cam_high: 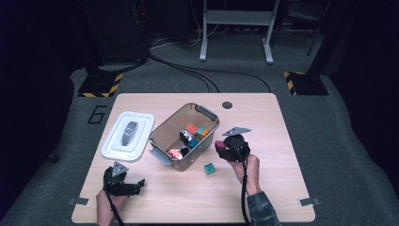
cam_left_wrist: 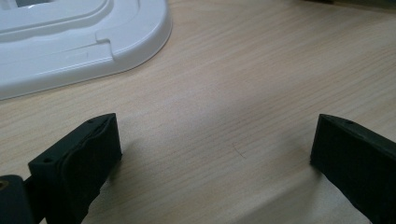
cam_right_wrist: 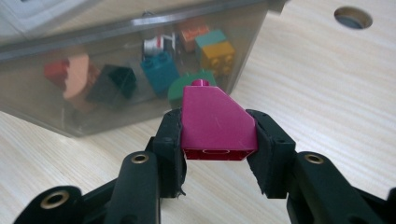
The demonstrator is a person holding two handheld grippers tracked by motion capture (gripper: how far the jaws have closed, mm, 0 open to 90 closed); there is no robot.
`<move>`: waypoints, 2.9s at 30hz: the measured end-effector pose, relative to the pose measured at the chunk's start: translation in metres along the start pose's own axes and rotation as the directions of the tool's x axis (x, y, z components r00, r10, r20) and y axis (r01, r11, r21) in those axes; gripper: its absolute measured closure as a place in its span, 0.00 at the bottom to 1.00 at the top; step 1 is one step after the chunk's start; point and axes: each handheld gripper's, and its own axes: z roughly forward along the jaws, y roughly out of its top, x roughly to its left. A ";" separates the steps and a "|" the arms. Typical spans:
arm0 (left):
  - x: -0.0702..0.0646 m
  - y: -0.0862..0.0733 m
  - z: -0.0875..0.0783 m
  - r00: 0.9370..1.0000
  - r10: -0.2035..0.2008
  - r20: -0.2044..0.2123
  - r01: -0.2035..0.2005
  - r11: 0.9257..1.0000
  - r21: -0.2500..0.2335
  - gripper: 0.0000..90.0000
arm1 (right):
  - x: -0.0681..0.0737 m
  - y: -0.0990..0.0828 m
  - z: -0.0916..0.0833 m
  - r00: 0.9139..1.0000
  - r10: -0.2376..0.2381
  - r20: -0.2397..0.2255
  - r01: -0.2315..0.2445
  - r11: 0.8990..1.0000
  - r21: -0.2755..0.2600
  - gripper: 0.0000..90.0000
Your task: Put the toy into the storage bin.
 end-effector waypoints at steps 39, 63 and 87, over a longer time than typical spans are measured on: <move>0.000 0.000 0.000 1.000 0.001 -0.001 -0.001 1.000 0.000 0.02 | 0.019 0.096 0.017 0.989 -0.132 -0.066 0.136 0.989 0.050 0.65; 0.000 0.000 0.000 1.000 0.003 -0.002 -0.003 1.000 -0.001 0.02 | 0.026 0.086 0.024 0.978 -0.171 -0.118 0.185 0.976 0.117 0.55; 0.000 0.000 0.000 1.000 0.002 -0.001 -0.002 1.000 -0.001 0.02 | 0.024 0.030 -0.010 0.991 -0.092 -0.095 0.096 0.994 0.043 0.13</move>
